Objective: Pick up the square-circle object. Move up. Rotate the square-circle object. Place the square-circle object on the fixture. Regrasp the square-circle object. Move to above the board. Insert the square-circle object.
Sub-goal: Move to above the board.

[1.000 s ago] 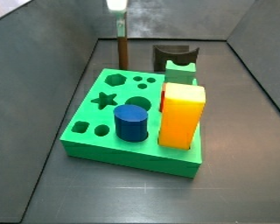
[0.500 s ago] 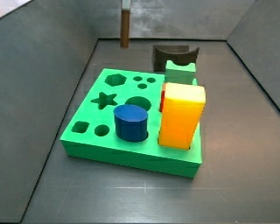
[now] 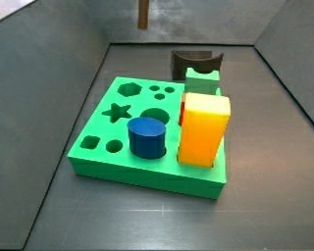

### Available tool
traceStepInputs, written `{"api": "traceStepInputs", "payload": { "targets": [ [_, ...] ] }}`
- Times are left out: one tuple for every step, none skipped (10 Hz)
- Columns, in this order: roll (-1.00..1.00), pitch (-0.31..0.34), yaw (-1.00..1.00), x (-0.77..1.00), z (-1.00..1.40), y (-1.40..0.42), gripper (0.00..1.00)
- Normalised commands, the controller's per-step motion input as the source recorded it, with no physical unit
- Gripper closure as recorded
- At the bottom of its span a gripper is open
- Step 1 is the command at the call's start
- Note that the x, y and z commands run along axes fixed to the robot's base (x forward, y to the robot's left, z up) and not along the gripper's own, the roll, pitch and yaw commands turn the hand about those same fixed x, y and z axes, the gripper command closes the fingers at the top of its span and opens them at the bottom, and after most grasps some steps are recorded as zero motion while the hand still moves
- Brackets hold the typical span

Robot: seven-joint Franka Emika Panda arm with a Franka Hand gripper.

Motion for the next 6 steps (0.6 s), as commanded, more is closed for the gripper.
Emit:
{"api": "traceStepInputs", "payload": {
  "targets": [
    [-0.02,0.099,-0.03,0.09,1.0,0.11,1.0],
    [-0.02,0.096,-0.03,0.06,0.82,0.08,1.0],
    [-0.02,0.091,-0.04,0.04,0.6,0.06,1.0],
    [-0.02,0.088,-0.04,0.02,0.43,0.04,1.0],
    [-0.02,0.085,-0.04,0.02,0.33,0.04,1.0],
    [0.03,-0.022,1.0,0.01,0.07,-1.0,1.0]
  ]
}}
